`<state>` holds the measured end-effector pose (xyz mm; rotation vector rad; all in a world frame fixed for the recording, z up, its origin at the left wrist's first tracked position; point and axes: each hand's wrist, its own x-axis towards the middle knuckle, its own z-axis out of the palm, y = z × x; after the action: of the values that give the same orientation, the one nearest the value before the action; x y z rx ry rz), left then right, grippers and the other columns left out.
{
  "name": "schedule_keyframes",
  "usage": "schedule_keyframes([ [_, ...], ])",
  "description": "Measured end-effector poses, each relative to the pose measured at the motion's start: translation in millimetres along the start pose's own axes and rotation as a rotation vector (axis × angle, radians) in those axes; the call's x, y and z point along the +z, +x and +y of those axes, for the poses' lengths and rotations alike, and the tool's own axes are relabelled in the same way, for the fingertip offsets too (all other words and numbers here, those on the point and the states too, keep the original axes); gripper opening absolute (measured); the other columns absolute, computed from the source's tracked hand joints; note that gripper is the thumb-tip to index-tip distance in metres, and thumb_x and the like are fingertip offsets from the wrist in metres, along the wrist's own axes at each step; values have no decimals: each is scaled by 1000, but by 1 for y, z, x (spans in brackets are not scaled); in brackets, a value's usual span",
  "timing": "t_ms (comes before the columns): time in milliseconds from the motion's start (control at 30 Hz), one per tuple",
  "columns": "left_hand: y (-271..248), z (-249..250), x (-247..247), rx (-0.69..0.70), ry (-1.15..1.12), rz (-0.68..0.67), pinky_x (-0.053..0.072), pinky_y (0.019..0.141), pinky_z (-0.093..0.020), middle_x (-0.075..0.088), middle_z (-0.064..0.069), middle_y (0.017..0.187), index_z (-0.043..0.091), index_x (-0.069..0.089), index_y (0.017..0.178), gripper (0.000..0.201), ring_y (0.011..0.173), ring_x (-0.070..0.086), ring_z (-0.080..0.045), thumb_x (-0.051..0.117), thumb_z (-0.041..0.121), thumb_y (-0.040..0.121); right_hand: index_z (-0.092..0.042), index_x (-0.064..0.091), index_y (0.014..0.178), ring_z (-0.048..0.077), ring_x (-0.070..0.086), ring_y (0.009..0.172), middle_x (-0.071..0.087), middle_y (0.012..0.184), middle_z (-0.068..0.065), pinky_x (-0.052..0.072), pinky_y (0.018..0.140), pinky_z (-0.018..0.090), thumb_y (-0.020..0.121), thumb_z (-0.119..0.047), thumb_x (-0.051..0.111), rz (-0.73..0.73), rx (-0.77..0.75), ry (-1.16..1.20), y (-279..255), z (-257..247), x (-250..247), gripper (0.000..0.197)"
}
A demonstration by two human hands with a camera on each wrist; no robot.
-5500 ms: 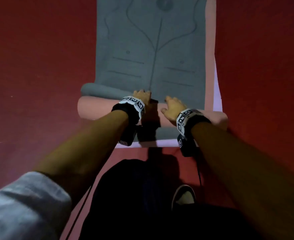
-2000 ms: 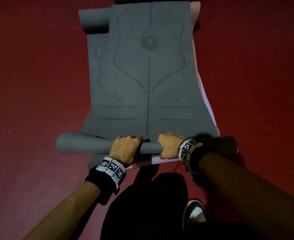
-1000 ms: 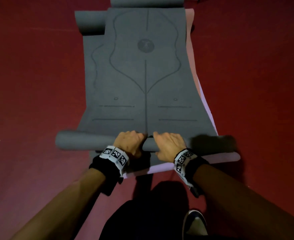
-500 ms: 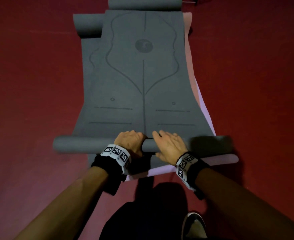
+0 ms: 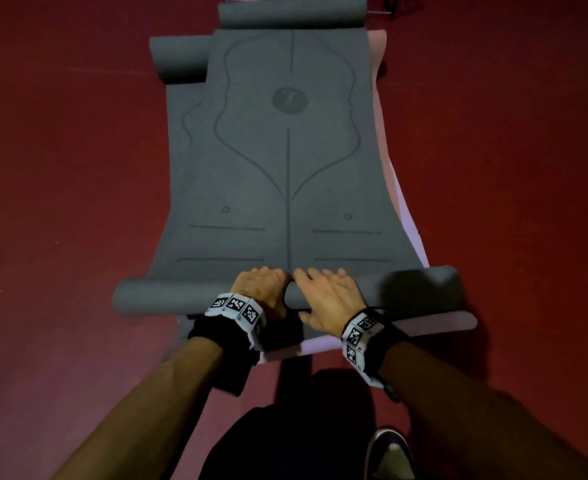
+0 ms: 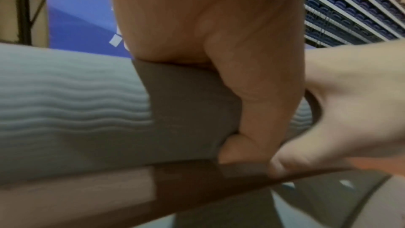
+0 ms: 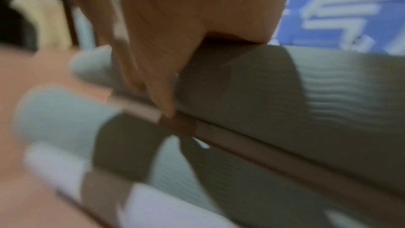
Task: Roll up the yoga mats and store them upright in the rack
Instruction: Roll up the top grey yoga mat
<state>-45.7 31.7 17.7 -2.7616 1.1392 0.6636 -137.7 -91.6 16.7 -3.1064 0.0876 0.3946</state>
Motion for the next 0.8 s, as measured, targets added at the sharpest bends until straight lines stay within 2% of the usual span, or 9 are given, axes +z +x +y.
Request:
schedule_keyframes([
  [100,-8,3,0,4,19,24,49,82,-34,70,-3,112,30,60,121,44,104,67,-28,70,42,79,-17,45,127,33,62,111,64,120,8,43,91,40,80,-37,72,-83,43,51,4,-2,-5,58],
  [233,-22,11,21,27,151,234,39,90,-38,64,-3,116,23,43,130,59,111,58,-28,64,51,82,-18,56,115,34,64,104,67,111,11,47,82,38,76,-37,70,-155,88,92,6,4,-17,45],
  [333,-20,12,20,8,151,213,42,88,-35,68,-5,112,23,49,123,47,107,64,-28,65,43,83,-21,61,105,33,67,100,69,105,9,48,77,36,69,-40,71,-191,81,125,8,2,-20,42],
  [400,-17,10,13,-11,116,151,47,85,-35,70,-7,111,25,56,120,43,105,67,-30,69,39,81,-22,59,111,33,66,104,68,110,8,46,78,36,68,-42,72,-148,75,137,6,-2,-14,49],
  [500,-14,5,5,-27,63,75,51,83,-37,70,-8,110,25,62,118,44,103,67,-30,72,37,77,-19,40,139,33,58,116,55,127,8,44,92,44,76,-43,74,-58,40,52,-3,-11,-1,75],
  [533,-13,4,4,-22,49,59,52,81,-35,70,-7,109,25,64,117,43,102,68,-29,72,37,76,-16,36,141,33,57,118,54,129,9,42,95,46,79,-42,76,-42,45,30,-5,-13,1,78],
  [633,-12,4,2,-1,40,63,48,78,-32,71,-5,110,28,63,118,47,102,68,-28,74,41,75,-13,44,129,33,61,113,61,123,11,42,87,41,78,-34,77,-57,67,42,0,-12,-1,64],
  [733,-18,9,15,21,96,188,43,90,-38,66,-6,116,23,49,128,63,108,63,-30,72,53,76,-16,52,119,35,63,107,66,115,11,42,78,37,75,-34,74,-89,100,70,5,-4,-9,53],
  [800,-21,10,21,16,128,245,40,92,-40,66,-6,117,22,44,127,64,109,62,-29,71,52,77,-18,56,114,35,64,105,66,112,11,42,76,35,73,-36,74,-133,110,91,7,-2,-14,48],
])
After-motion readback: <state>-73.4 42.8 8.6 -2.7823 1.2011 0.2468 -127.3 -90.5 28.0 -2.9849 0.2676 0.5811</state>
